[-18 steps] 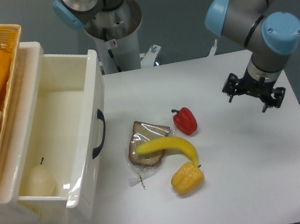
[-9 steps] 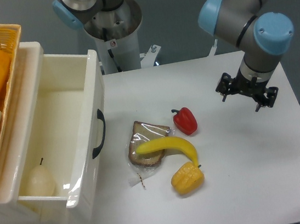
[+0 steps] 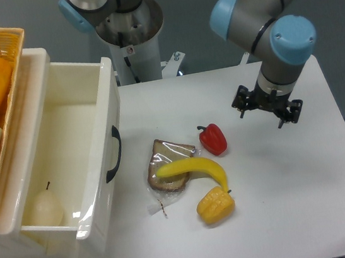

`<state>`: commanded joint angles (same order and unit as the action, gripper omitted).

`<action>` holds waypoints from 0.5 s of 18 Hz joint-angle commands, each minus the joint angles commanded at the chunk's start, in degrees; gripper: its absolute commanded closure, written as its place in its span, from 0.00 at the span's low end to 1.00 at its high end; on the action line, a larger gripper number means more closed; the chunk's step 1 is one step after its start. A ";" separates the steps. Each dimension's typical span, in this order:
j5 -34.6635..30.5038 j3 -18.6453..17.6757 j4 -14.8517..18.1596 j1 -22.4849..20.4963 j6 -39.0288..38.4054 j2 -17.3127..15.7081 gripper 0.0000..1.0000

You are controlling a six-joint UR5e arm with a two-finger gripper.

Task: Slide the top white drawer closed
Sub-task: 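Lower the gripper and swing it over the food to the drawer front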

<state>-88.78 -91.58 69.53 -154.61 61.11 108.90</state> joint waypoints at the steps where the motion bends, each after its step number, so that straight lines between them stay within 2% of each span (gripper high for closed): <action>1: 1.22 0.26 0.00 0.70 -3.33 0.00 0.14; 3: 3.51 0.53 0.00 2.02 -10.19 0.00 0.32; 4: 3.61 0.61 0.00 3.25 -12.31 0.00 0.43; 5: 3.70 0.70 0.00 4.39 -13.46 0.00 0.59; 7: 5.01 0.88 0.00 6.06 -15.39 -0.17 0.78; 9: 5.19 0.97 0.00 7.82 -18.73 -0.18 0.88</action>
<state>-83.58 -90.62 69.52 -146.79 42.38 108.72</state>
